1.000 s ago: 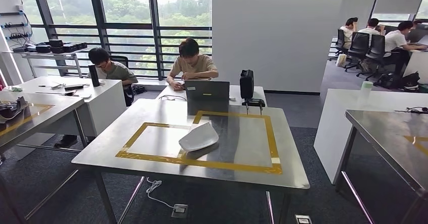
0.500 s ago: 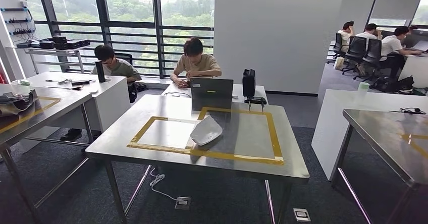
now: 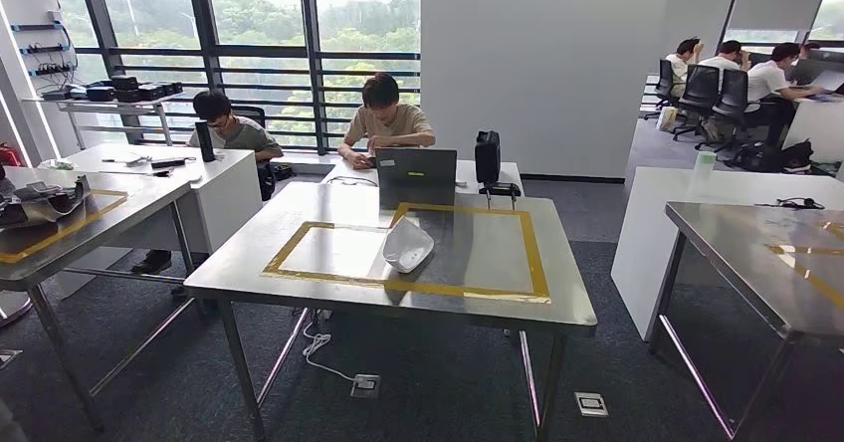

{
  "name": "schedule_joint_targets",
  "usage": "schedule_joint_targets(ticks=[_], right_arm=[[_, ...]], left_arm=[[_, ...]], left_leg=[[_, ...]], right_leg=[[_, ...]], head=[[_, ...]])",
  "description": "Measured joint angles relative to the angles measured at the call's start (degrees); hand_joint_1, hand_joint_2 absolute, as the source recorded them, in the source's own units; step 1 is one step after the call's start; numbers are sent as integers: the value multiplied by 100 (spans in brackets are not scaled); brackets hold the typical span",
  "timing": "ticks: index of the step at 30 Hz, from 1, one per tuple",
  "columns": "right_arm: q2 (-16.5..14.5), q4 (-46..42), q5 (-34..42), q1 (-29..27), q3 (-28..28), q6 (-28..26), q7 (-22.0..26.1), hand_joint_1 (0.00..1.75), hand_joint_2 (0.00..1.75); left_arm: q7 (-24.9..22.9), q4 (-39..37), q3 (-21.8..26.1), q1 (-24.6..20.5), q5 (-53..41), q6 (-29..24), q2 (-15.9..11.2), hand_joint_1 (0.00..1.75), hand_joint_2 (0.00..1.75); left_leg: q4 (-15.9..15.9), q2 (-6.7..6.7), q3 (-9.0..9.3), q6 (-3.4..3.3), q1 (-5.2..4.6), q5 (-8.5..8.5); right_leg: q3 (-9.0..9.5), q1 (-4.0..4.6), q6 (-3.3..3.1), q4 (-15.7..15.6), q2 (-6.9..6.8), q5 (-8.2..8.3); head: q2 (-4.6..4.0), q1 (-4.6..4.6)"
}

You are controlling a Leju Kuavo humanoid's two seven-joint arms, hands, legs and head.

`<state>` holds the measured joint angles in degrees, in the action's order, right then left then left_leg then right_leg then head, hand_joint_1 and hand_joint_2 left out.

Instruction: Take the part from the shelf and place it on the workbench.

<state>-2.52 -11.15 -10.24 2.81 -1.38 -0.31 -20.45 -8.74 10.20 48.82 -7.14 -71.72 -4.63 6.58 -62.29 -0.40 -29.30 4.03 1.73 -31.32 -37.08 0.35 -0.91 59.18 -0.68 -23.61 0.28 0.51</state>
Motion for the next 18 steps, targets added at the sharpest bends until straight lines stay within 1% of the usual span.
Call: schedule_joint_targets(ticks=[1, 2, 3, 4, 5, 6, 7, 8, 9, 10, 11, 12, 13, 14, 15, 16, 17, 18], right_arm=[[4, 3, 17, -3, 46, -9, 26, 0, 175], [6, 5, 19, -10, 82, -11, 68, 0, 175], [2, 15, 5, -21, 107, -4, 128, 0, 175], [-2, 26, -20, -33, 124, 7, 195, 0, 175], [-9, 38, -49, -47, 135, 19, 268, 0, 175], [-18, 50, -80, -56, 140, 31, 348, 0, 175], [-28, 55, -103, -55, 142, 42, 423, 0, 175], [-39, 58, -121, -47, 142, 52, 487, 0, 175], [-46, 60, -138, -33, 142, 62, 535, 0, 175], [-54, 61, -148, -20, 142, 69, 561, 0, 175], [-59, 61, -158, -12, 142, 74, 571, 0, 175], [-62, 62, -168, -8, 142, 79, 574, 0, 175], [-64, 62, -181, -2, 142, 84, 574, 0, 175], [-62, 62, -201, 10, 142, 92, 572, 0, 175], [-59, 62, -227, 25, 142, 100, 567, 0, 175], [-57, 62, -255, 38, 142, 106, 554, 0, 175], [-54, 63, -277, 44, 142, 111, 534, 0, 175], [-54, 65, -292, 42, 142, 112, 508, 0, 175]], left_arm=[[-91, 1, -1, 12, -9, -52, -5, 0, 0], [-187, 2, -1, 32, -16, -118, -12, 0, 0], [-275, 1, -1, 55, -21, -180, -20, 0, 0], [-333, 2, -1, 70, -25, -224, -30, 0, 0], [-359, 2, -1, 81, -31, -245, -39, 0, 0], [-360, 3, -2, 84, -43, -248, -47, 0, 0], [-347, 4, -5, 77, -61, -232, -53, 0, 0], [-331, 4, -11, 70, -80, -213, -53, 0, 0], [-317, 3, -21, 61, -98, -192, -49, 0, 0], [-310, 3, -33, 50, -109, -168, -43, 0, 0], [-303, 3, -41, 39, -112, -154, -37, 0, 0], [-287, 3, -48, 26, -111, -141, -30, 0, 0], [-252, 3, -50, 11, -99, -131, -21, 0, 0], [-200, 3, -51, -3, -73, -129, -5, 0, 0], [-138, 3, -51, -17, -34, -132, 13, 0, 0], [-77, 3, -51, -27, 13, -139, 31, 0, 0], [-30, 3, -50, -32, 60, -153, 53, 0, 0], [0, 3, -48, -30, 99, -171, 68, 0, 0]], left_leg=[[157, -11, 72, -39, -18, -88], [206, -14, 79, -126, -45, -99], [196, 1, 23, -228, -53, -70], [196, 18, -23, -315, -63, -28], [199, 30, -87, -398, -69, 29], [204, 40, -160, -463, -71, 98], [202, 43, -238, -500, -81, 169], [200, 44, -320, -517, -92, 242], [193, 48, -409, -523, -105, 318], [187, 53, -506, -524, -116, 392], [180, 58, -596, -522, -122, 459], [176, 62, -676, -517, -125, 522], [175, 63, -737, -508, -125, 580], [175, 63, -782, -491, -126, 636], [188, 66, -808, -466, -122, 694], [209, 70, -818, -435, -114, 753], [240, 75, -819, -399, -104, 815], [283, 79, -812, -361, -95, 880]], right_leg=[[-46, 4, 29, 41, 8, 35], [-69, 2, 55, 56, 17, 75], [-86, -7, 83, 58, 23, 118], [-117, -23, 112, 80, 28, 94], [-166, -39, 142, 163, 32, -33], [-236, -49, 166, 343, 37, -263], [-317, -54, 181, 633, 43, -581], [-393, -55, 185, 983, 49, -874], [-440, -52, 179, 1329, 57, -1061], [-422, -44, 163, 1569, 62, -1111], [-313, -32, 141, 1626, 64, -1033], [-103, -16, 115, 1484, 66, -886], [207, 4, 81, 1143, 67, -753], [539, 29, 42, 696, 68, -729], [815, 53, 15, 291, 67, -758], [986, 78, -12, -10, 70, -813], [1043, 100, -30, -165, 70, -858], [1031, 112, -43, -219, 70, -818]], head=[[0, -2], [1, -4], [0, -8], [-2, -8], [-2, -10], [-2, -10], [-2, -12], [1, -12], [1, -11], [1, -13], [2, -12], [2, -13], [2, -13], [2, -13], [2, -13], [2, -12], [2, -12], [2, -13]])
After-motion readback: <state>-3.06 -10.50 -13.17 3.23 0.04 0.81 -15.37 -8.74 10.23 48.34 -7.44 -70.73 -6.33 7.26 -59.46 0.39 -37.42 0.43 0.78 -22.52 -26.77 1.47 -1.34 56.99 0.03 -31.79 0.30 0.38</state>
